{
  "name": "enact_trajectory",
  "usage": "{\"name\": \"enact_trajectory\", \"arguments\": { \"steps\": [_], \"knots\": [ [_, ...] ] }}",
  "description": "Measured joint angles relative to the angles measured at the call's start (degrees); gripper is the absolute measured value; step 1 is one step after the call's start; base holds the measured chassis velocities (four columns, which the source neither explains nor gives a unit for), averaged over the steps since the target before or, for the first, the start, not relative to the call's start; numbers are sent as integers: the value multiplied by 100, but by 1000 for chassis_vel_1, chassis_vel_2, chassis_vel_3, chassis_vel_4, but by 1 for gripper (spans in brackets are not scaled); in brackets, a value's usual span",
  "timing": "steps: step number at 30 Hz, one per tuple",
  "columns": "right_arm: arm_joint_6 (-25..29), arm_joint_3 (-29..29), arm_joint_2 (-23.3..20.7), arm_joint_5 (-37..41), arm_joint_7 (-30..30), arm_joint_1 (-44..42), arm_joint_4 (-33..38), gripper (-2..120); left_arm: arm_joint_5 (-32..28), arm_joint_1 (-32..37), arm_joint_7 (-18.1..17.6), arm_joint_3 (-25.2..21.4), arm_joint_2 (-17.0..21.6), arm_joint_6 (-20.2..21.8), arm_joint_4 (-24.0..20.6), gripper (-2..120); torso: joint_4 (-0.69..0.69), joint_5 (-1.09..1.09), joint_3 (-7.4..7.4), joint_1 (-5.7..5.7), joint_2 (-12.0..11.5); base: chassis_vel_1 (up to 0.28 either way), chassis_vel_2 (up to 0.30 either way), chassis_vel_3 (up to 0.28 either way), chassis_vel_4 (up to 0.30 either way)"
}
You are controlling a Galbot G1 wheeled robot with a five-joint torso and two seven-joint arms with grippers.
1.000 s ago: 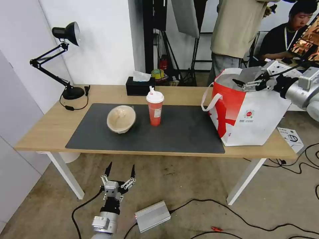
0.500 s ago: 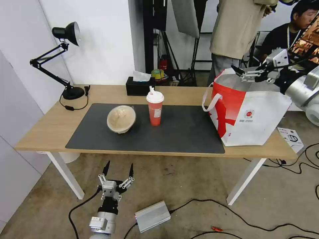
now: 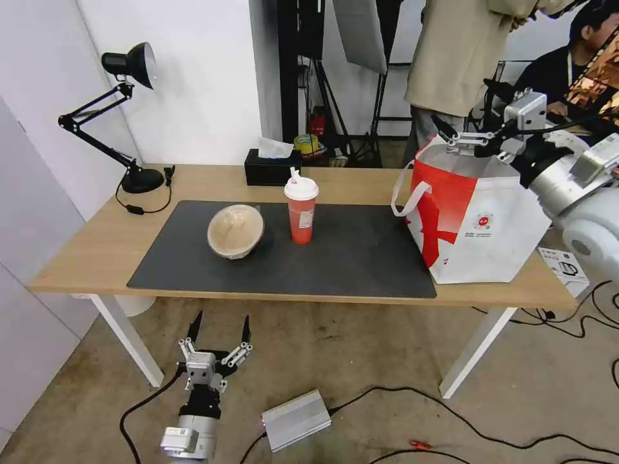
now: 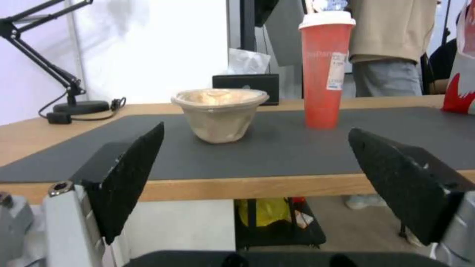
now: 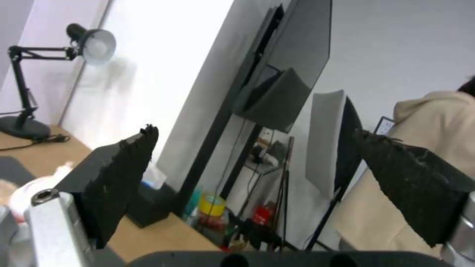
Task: Pick up the trash from the table and place it into the takeout bag.
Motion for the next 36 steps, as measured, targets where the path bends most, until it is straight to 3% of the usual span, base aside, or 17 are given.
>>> {"name": "enact_trajectory", "arguments": {
  "steps": [21,36],
  "knots": [
    [326,1778,1530,-1339,135,-2720,875,100,69,-24,-6,54,20,117,-188,100,0,0,-1,0,0,0,0,0,0],
    [642,2092,2333,-2071,83,-3849,1265,100,123,-14,-5,25,108,201,-375,100,1,-1,-1,0,0,0,0,0,0]
  ]
}}
